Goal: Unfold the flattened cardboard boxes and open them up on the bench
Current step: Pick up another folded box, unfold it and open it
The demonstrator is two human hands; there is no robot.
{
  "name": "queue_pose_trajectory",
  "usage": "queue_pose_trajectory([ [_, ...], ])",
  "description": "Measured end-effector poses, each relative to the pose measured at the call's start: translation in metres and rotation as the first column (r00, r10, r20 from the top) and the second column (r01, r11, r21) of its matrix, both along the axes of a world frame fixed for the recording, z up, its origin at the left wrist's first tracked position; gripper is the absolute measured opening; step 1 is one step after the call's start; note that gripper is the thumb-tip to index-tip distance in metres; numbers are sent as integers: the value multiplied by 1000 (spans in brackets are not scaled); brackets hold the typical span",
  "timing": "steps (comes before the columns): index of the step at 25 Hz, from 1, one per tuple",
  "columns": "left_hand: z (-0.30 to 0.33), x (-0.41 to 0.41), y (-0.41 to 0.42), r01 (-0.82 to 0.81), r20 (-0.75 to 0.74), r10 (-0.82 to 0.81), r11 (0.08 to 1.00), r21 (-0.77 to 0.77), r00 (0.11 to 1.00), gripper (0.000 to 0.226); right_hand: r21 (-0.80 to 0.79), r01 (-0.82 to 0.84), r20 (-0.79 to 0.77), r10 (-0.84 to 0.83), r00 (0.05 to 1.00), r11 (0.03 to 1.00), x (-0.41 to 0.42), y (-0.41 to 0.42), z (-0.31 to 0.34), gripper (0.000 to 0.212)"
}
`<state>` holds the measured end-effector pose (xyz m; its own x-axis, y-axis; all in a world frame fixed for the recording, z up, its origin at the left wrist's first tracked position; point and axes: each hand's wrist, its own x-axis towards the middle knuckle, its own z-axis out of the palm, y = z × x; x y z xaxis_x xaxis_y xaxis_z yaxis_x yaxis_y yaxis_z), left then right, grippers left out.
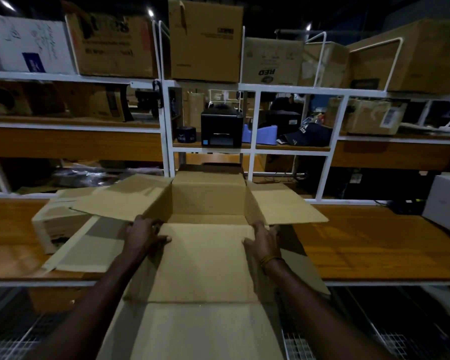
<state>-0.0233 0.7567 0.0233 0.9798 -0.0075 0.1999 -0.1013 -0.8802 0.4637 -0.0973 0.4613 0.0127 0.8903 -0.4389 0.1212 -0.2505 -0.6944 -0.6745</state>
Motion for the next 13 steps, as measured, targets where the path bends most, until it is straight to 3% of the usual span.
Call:
queue_pose_trajectory([
  [3, -37, -12, 6, 72, -223, -43, 990, 123, 974, 68, -32, -66, -194, 58, 979, 997, -14, 3, -39, 54],
  [7, -54, -18, -3, 58, -218, -15, 979, 194, 976, 78, -113, -80, -152, 62, 986, 990, -27, 12, -59, 54],
  [13, -56, -54, -66, 222, -236, -173, 954, 203, 956, 78, -149, -88, -112, 72, 991, 985, -42, 26, -71, 53],
])
